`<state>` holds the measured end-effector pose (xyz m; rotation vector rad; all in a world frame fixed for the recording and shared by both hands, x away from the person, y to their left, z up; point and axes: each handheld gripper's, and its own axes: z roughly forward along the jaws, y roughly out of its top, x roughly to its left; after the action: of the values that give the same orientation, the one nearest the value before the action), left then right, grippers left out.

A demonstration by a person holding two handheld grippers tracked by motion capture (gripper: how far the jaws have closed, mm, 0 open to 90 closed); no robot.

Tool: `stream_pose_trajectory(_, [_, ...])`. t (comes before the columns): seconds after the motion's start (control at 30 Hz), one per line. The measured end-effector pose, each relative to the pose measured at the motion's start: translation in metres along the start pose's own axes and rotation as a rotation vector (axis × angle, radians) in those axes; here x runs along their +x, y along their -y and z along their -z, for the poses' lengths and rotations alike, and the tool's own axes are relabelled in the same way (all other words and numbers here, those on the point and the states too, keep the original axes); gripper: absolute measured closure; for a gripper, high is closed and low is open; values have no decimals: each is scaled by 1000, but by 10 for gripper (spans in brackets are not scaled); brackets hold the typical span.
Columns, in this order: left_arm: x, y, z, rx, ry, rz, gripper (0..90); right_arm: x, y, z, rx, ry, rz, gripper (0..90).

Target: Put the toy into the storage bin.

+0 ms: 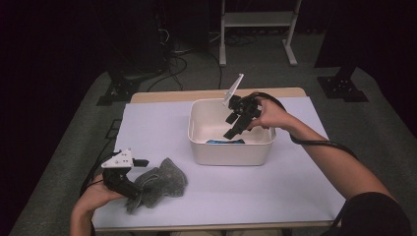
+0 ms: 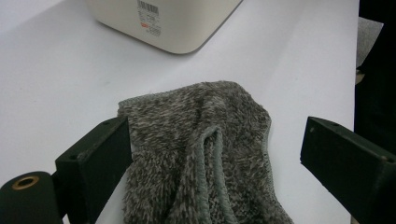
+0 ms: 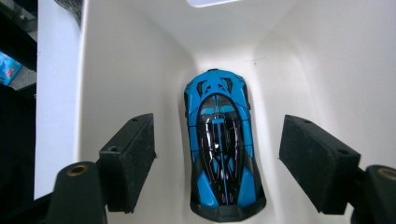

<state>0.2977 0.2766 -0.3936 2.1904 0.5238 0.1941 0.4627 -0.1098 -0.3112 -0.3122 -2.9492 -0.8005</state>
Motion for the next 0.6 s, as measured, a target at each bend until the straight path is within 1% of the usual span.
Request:
stream_pose_trajectory(0.07, [0,-1,0,-3,-2,-3,80,2,2,7,-14,3,-10,264])
stream_pose_trajectory(0.1, [-1,-1,0,-4,-2,-5,79,2,3,11,-26,8,-2,265])
stream_pose_trajectory(0.23, [-1,-2,1,-7,-1,-10,79,8,9,25,-50,27,-10,275])
stream_pose_trajectory(0.33, [-1,-2,0,-5,2,-10,79,10,13,33,-71,26,-22,274])
stream_pose_trajectory(0.4, [-1,-2,-1,-2,2,-10,79,12,17,40,-79,42,-26,275])
stream_pose_trajectory(0.47, [-2,-2,-2,-3,9,-11,79,14,20,46,-92,42,-34,275])
stream_pose_trajectory(0.53, [-1,-1,-3,12,5,-15,79,17,25,53,-104,57,-42,278])
stream_pose_trajectory(0.6, [-2,0,-4,12,5,-16,78,19,28,58,-113,71,-44,282])
